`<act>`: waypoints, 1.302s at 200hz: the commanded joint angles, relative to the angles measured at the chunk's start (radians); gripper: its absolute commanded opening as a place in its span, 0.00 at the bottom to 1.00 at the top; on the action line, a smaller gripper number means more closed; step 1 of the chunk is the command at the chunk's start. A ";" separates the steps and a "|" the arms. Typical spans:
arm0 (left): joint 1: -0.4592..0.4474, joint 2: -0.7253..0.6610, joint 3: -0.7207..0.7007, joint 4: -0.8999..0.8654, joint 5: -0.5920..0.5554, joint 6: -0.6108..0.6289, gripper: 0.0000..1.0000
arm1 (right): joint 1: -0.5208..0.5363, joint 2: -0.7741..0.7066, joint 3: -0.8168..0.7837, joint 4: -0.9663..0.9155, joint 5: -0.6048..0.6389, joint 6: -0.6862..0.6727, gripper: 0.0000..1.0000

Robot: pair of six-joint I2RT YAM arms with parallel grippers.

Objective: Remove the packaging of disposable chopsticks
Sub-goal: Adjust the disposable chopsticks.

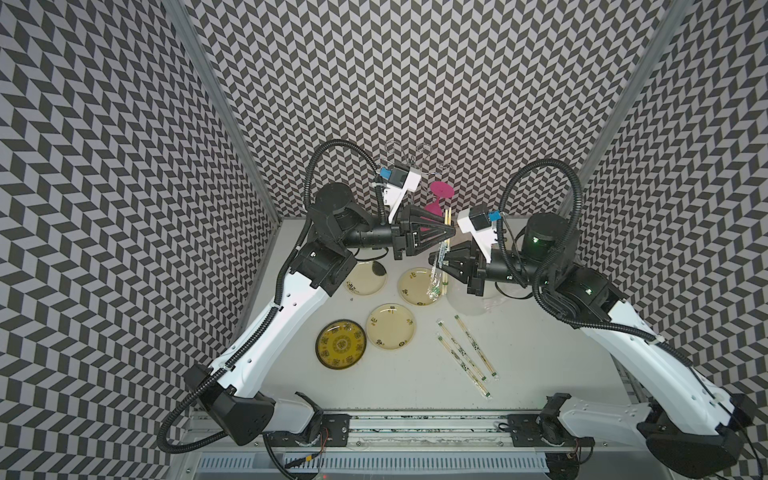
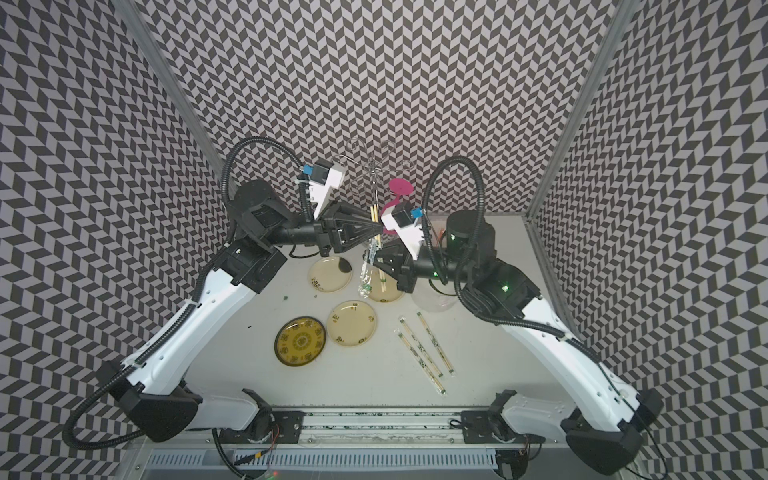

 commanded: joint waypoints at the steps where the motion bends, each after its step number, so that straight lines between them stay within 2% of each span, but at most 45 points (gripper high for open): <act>1: -0.004 -0.002 0.031 -0.005 0.022 0.008 0.19 | 0.002 0.004 0.026 0.028 -0.011 -0.004 0.00; 21: -0.004 0.001 0.040 -0.006 0.026 0.007 0.00 | 0.003 0.002 0.022 0.027 0.004 -0.004 0.00; 43: 0.003 -0.022 0.035 0.018 -0.024 0.000 0.00 | 0.001 0.002 0.023 0.029 0.038 0.004 0.00; 53: 0.015 -0.047 0.015 0.046 -0.084 -0.017 0.00 | 0.002 -0.002 0.019 0.036 0.070 0.011 0.13; 63: 0.033 -0.076 -0.015 0.102 -0.122 -0.051 0.00 | 0.001 -0.007 0.016 0.043 0.102 0.018 0.37; 70: 0.052 -0.091 -0.035 0.144 -0.134 -0.083 0.00 | 0.001 -0.011 0.014 0.044 0.118 0.017 0.47; 77: 0.070 -0.104 -0.050 0.184 -0.144 -0.118 0.00 | 0.001 -0.014 0.012 0.046 0.130 0.016 0.52; 89: 0.096 -0.122 -0.068 0.227 -0.160 -0.155 0.00 | 0.000 -0.018 0.007 0.046 0.144 0.016 0.54; 110: 0.116 -0.144 -0.081 0.236 -0.204 -0.159 0.00 | 0.000 -0.019 0.009 0.035 0.131 0.013 0.64; 137: 0.118 -0.183 -0.120 0.217 -0.334 -0.109 0.00 | 0.000 -0.030 0.038 0.018 0.161 0.023 0.63; 162: 0.118 -0.200 -0.151 0.219 -0.418 -0.084 0.00 | 0.004 -0.030 0.061 0.036 0.129 0.081 0.61; 197: 0.111 -0.229 -0.204 0.238 -0.521 -0.065 0.00 | 0.036 -0.011 0.085 0.061 0.151 0.139 0.51; 217: 0.104 -0.261 -0.245 0.258 -0.606 -0.045 0.00 | 0.043 -0.013 0.083 0.077 0.176 0.163 0.42; 231: 0.098 -0.275 -0.261 0.265 -0.648 -0.033 0.00 | 0.056 -0.012 0.068 0.113 0.148 0.199 0.36; 245: 0.090 -0.281 -0.271 0.272 -0.679 -0.034 0.00 | 0.078 0.000 0.051 0.154 0.155 0.252 0.36; 260: 0.076 -0.284 -0.276 0.277 -0.704 -0.033 0.00 | 0.095 0.013 0.028 0.203 0.175 0.293 0.45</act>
